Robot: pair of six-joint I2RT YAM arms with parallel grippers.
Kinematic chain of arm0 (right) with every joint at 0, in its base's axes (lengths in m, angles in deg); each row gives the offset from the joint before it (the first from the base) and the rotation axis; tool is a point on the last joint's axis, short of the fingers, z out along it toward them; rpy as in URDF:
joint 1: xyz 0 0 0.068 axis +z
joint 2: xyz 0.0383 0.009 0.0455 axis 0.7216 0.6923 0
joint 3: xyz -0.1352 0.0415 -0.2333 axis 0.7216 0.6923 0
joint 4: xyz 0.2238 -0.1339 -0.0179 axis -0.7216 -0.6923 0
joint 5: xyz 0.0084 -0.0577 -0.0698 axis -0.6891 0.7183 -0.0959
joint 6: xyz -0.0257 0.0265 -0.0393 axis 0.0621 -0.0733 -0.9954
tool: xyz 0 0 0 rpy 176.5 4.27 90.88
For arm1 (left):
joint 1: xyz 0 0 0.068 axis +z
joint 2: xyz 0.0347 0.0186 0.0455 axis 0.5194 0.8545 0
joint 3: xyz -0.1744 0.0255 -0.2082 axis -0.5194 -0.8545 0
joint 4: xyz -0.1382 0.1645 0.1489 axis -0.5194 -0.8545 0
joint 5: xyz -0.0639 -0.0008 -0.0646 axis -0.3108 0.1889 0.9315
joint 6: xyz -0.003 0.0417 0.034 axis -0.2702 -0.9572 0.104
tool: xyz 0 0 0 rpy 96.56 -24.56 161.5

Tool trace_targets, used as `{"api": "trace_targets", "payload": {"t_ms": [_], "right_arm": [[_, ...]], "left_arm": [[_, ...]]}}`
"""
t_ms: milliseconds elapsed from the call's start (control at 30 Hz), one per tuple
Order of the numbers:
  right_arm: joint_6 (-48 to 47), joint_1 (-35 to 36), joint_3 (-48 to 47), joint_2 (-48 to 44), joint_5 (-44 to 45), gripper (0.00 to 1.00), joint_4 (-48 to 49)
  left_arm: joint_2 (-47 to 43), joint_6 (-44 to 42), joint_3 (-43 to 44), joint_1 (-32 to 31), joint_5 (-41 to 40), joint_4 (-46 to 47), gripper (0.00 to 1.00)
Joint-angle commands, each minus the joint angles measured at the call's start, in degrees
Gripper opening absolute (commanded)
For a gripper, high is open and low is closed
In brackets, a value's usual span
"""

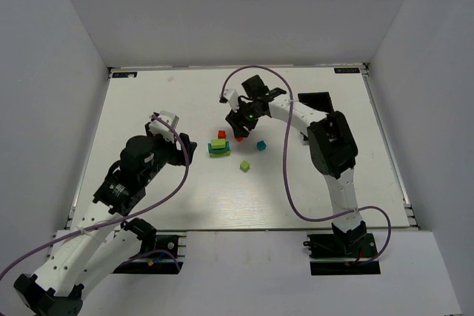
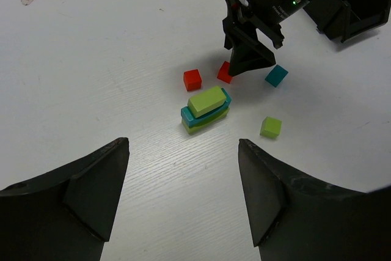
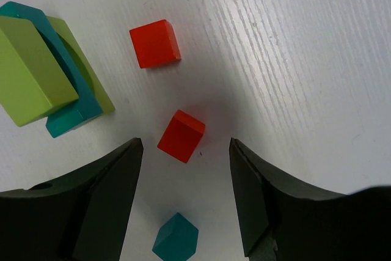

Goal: Build the wood block tower

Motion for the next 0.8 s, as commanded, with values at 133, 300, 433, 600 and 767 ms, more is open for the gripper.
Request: {"api": "trace_targets", "payload": {"t_ms": [133,300,433,600,767], "right_arm": [[1.5,1.3,-2.0,1.1,1.7,0.65,0.8],[2.0,1.9,-1.8,1.5,3.6,0.65,1.0],[2.4,2.5,-1.5,1.8,5.6,0.65,0.9],[2.5,2.9,-1.5,2.3,6.2,0.63,0.6],[2.6,3.0,-1.6,2.3,6.5,0.39,0.5]], "left_arm": [[-1.1,0.6,0.3,0.3,1.0,0.2,0.83],[-1.1,0.6,0.3,0.3,1.0,0.2,0.83],[-1.6,0.6,0.3,0.3,1.0,0.2,0.83],[-1.6,0.6,0.3,0.3,1.0,0.2,0.83],[-1.6,0.6,0.3,0.3,0.5,0.2,0.83]]}}
